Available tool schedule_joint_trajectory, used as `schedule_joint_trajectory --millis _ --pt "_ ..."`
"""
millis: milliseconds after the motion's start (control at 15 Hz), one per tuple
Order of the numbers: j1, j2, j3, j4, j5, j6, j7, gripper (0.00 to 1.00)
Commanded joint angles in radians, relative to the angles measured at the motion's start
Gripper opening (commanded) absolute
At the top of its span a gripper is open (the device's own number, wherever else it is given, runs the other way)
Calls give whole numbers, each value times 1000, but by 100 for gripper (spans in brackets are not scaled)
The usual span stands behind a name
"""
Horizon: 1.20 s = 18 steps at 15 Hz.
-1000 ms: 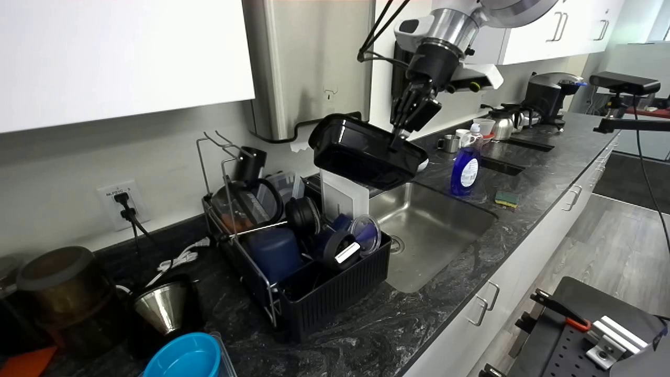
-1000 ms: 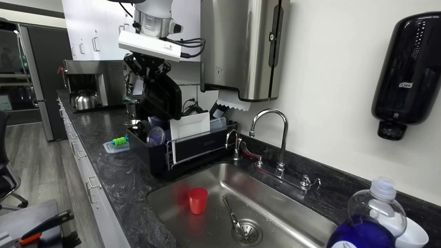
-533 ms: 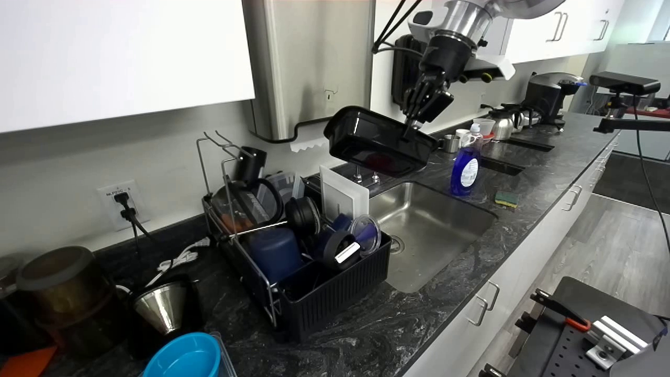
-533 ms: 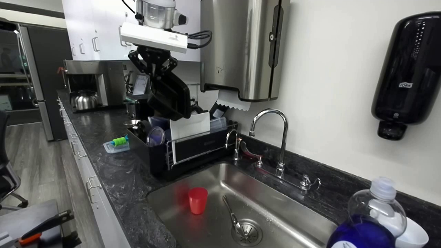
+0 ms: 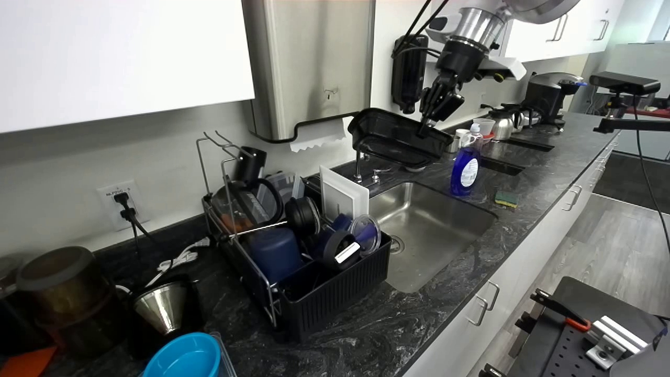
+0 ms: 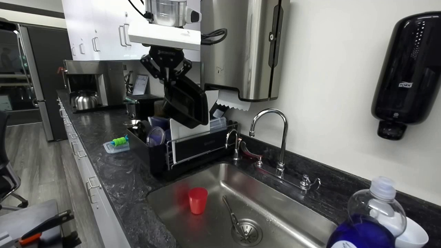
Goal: Remove the black lunchbox from the dishrack and put it in the sink
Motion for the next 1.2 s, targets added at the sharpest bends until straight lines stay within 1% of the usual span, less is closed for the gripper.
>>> schedule_joint_trajectory --millis 0,200,400,733,867,1133 --pt "-25 13 8 -43 -46 105 57 2" --pt "-36 35 15 -95 -94 196 123 2" --pt "-36 61 14 -138 -144 258 195 2" --pt "-34 91 12 -186 -207 306 289 2" --pt "-35 100 16 -207 -232 342 331 2" --pt "-35 128 19 -250 -279 461 400 2"
